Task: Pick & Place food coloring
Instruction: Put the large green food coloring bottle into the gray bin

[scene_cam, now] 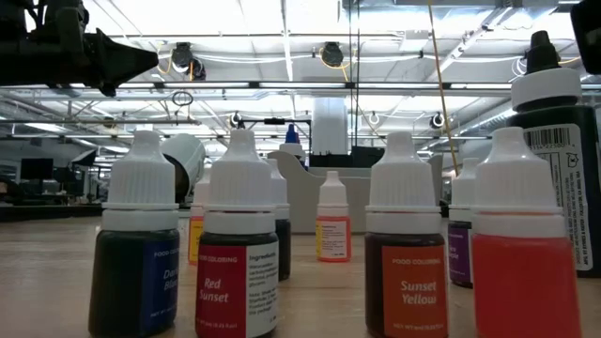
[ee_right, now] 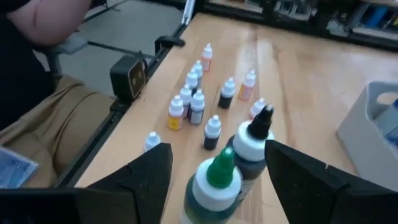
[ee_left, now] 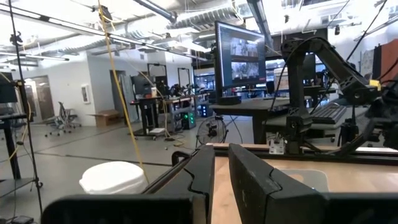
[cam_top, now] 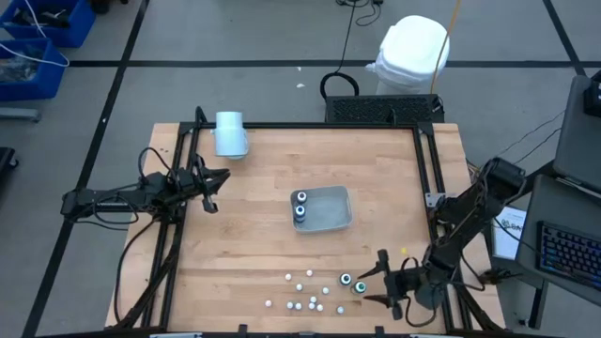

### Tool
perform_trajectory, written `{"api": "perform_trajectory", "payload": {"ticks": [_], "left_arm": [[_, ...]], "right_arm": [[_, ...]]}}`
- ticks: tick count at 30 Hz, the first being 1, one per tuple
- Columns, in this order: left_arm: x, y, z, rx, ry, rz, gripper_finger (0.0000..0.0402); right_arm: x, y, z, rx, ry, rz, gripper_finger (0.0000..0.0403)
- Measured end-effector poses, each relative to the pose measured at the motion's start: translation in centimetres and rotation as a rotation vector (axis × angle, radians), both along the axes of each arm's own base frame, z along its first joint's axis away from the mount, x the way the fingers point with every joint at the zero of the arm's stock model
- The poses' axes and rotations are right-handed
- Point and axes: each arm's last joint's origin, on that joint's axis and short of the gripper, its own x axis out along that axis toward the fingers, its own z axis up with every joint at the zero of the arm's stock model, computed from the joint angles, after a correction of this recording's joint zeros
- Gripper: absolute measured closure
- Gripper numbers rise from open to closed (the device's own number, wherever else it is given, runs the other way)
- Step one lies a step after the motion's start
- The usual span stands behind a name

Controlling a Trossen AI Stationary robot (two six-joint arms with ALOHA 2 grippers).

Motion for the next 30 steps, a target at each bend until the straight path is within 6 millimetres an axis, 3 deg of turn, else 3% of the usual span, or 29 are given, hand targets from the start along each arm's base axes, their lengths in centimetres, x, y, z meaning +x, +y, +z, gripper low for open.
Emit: {"api": "perform_trajectory", "payload": {"ticks": [10, 30], "left_arm": [[0.0, 0.0, 0.0, 0.0, 0.001, 0.0, 0.0346], [0.0, 0.0, -0.02, 0.006, 0.003, 0.002, 0.0346]], "right_arm": [[0.76, -0.23, -0.76, 0.035, 0.044, 0.001, 0.0162], [0.81, -0.23, -0.86, 0.079, 0.075, 0.02, 0.0206]]}}
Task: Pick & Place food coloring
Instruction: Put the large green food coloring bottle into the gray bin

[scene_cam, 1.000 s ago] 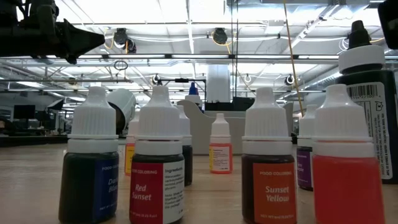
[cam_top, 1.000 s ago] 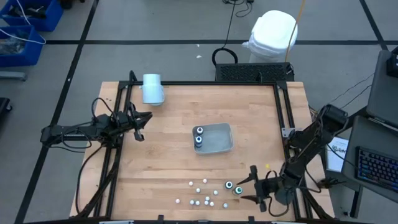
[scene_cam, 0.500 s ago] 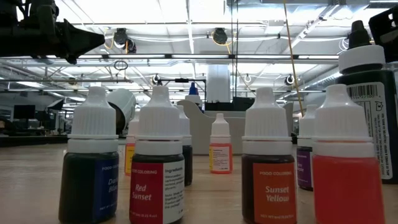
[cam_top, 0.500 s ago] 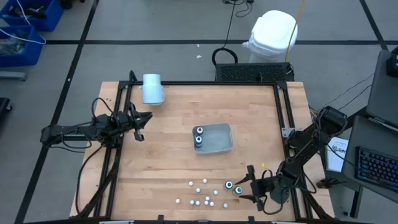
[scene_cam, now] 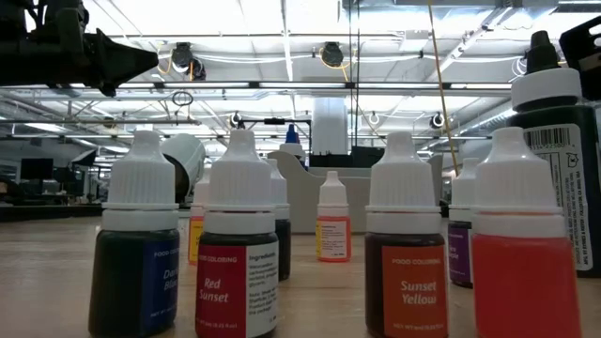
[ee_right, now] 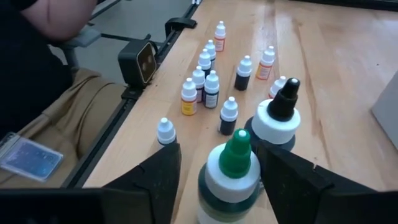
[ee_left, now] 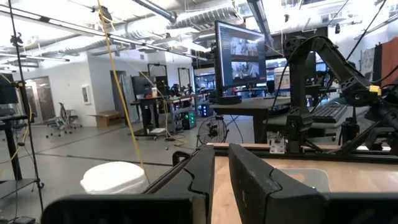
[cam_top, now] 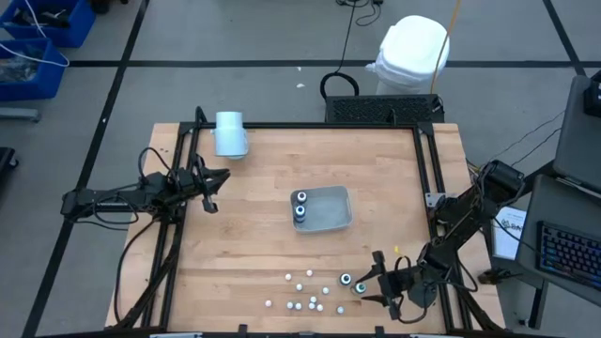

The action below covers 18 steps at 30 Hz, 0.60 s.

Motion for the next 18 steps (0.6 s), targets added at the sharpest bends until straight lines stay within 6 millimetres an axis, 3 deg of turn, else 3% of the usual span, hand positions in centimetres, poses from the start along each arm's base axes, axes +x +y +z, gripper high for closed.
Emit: {"api": "perform_trajectory", "payload": {"ticks": [18], "left_arm": [[0.0, 0.0, 0.0, -0.001, 0.0, 0.0, 0.0346]], "right_arm": [[0.8, -1.1, -0.4, 0.0, 0.043, -0.067, 0.024]]}}
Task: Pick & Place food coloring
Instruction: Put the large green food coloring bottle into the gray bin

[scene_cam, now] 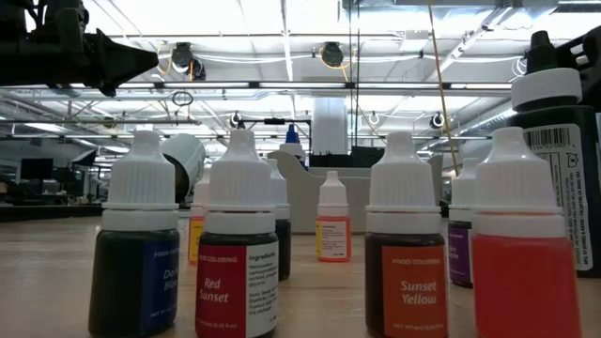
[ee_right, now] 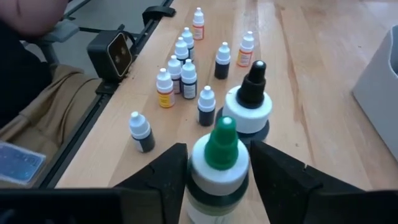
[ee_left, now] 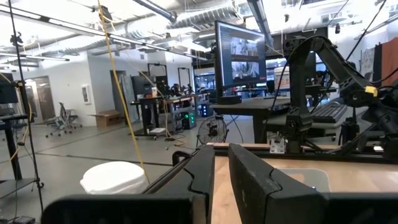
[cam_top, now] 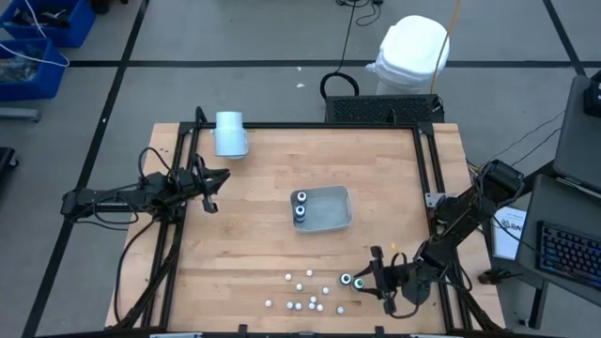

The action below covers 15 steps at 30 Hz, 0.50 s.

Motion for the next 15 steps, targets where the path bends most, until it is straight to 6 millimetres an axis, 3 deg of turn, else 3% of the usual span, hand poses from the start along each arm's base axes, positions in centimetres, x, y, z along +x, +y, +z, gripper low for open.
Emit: {"api": "perform_trajectory", "payload": {"ticks": [9, 15], "left_arm": [[0.0, 0.0, -0.01, -0.001, 0.0, 0.0, 0.0346], [0.0, 0.0, -0.01, -0.001, 0.0, 0.0, 0.0346]], "right_arm": [[0.0, 0.01, 0.0, 0.002, 0.001, 0.002, 0.0294], [-0.32, -0.15, 0.34, 0.004, 0.039, 0.053, 0.0294]]}}
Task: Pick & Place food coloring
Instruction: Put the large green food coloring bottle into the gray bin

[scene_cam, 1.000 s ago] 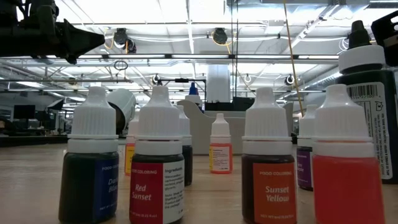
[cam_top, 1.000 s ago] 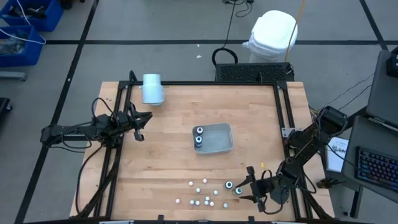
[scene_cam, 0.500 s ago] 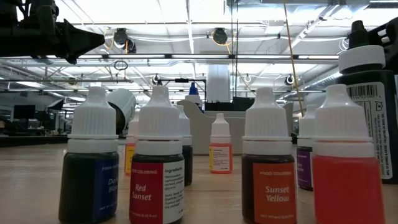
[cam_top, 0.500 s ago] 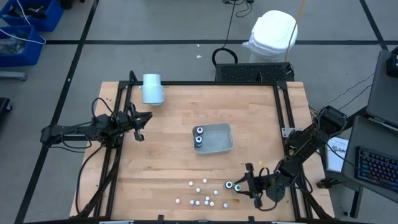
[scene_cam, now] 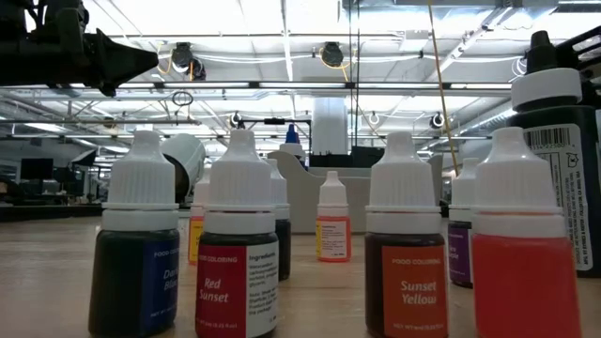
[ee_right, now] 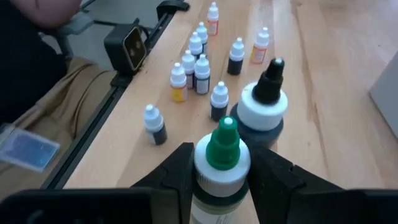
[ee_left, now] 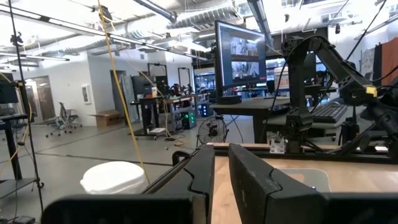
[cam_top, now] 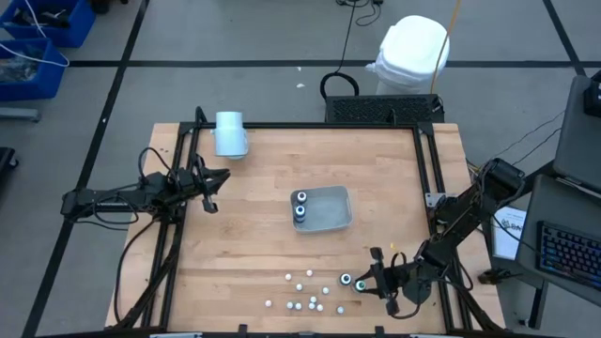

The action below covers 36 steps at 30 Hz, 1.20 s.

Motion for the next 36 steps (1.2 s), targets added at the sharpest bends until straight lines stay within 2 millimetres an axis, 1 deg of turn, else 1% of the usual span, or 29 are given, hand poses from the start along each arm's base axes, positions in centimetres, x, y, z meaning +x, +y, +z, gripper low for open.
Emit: {"api": "perform_trajectory", "payload": {"ticks": [3, 6, 11, 15, 19, 24, 31, 36], "left_arm": [[0.0, 0.0, 0.0, 0.0, 0.0, 0.0, 0.0346], [0.0, 0.0, 0.0, 0.0, 0.0, 0.0, 0.0346], [0.0, 0.0, 0.0, 0.0, 0.0, 0.0, 0.0346], [0.0, 0.0, 0.0, 0.0, 0.0, 0.0, 0.0346], [0.0, 0.0, 0.0, 0.0, -0.001, 0.0, 0.0346], [0.0, 0.0, 0.0, 0.0, -0.001, 0.0, 0.0346], [0.0, 0.0, 0.0, 0.004, 0.001, 0.002, 0.0346], [0.0, 0.0, 0.0, 0.021, 0.007, 0.007, 0.0346]], "right_arm": [[-0.6, -0.8, 0.6, -0.006, 0.043, -0.033, 0.0294], [-1.3, -1.9, 1.6, -0.048, 0.042, -0.093, 0.0294], [-2.4, -4.0, 4.3, -0.104, -0.051, -0.207, 0.0294], [-2.5, -5.7, 6.9, -0.12, -0.156, -0.241, 0.0294], [-1.3, -7.8, 8.3, -0.162, -0.207, -0.279, 0.0294], [1.2, -10.3, 9.0, -0.162, -0.228, -0.246, 0.0294], [4.5, -14.0, 8.7, -0.147, -0.248, -0.269, 0.0294], [6.7, -16.0, 7.6, -0.121, -0.234, -0.284, 0.0294]]}}
